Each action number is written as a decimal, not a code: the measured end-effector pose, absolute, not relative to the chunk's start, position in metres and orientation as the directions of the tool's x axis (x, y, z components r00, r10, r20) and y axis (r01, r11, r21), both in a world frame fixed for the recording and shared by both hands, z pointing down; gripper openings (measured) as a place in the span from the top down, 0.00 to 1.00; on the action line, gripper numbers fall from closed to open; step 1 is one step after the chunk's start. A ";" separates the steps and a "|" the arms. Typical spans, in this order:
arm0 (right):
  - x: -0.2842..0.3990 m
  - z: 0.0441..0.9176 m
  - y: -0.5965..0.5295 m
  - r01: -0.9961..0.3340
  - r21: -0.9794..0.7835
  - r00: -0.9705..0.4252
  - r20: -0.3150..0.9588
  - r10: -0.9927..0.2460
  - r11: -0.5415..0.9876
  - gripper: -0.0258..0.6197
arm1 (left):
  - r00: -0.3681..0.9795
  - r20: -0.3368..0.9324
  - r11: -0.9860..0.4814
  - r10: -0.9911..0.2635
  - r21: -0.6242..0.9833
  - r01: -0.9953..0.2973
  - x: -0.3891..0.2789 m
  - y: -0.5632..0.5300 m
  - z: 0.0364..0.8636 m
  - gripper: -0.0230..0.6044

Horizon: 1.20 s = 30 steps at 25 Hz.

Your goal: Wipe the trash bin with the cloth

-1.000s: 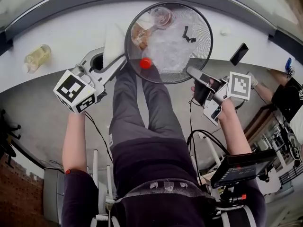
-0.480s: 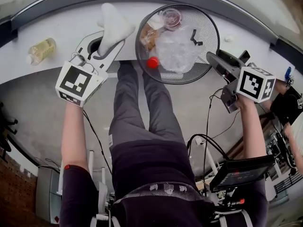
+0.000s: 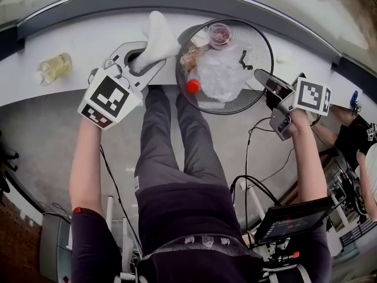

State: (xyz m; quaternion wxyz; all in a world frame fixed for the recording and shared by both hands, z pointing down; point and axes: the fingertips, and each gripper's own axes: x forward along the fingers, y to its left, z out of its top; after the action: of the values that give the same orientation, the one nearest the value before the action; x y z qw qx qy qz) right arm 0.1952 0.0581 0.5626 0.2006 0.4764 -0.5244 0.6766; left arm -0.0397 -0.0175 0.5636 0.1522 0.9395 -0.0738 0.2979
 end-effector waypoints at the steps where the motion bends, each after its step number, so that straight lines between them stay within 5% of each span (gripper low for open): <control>1: 0.195 0.562 0.064 -0.759 -0.511 -0.461 0.859 -0.221 -0.402 0.82 | 0.820 0.571 -0.940 -0.036 0.259 -0.222 -0.038 -0.009 0.563 0.83; 19: 0.154 0.561 0.106 -0.416 -0.552 -0.496 0.804 -0.328 -0.723 0.82 | 0.830 0.509 -0.883 0.229 0.468 -0.043 -0.019 0.121 0.568 0.83; 25: 0.107 0.557 0.116 -0.162 -0.587 -0.595 0.700 -0.396 -0.793 0.82 | 0.871 0.458 -0.791 0.177 0.593 -0.151 -0.029 0.112 0.558 0.83; 30: 0.065 0.559 0.118 -0.102 -0.604 -0.682 0.621 -0.386 -0.791 0.82 | 0.868 0.464 -0.761 0.176 0.624 -0.179 -0.037 0.117 0.563 0.83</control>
State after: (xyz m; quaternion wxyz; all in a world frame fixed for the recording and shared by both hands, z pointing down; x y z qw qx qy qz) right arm 0.0646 0.1181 0.5591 -0.0825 0.3902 -0.3128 0.8620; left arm -0.0372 0.1170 0.5635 0.3458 0.9025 -0.0008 0.2566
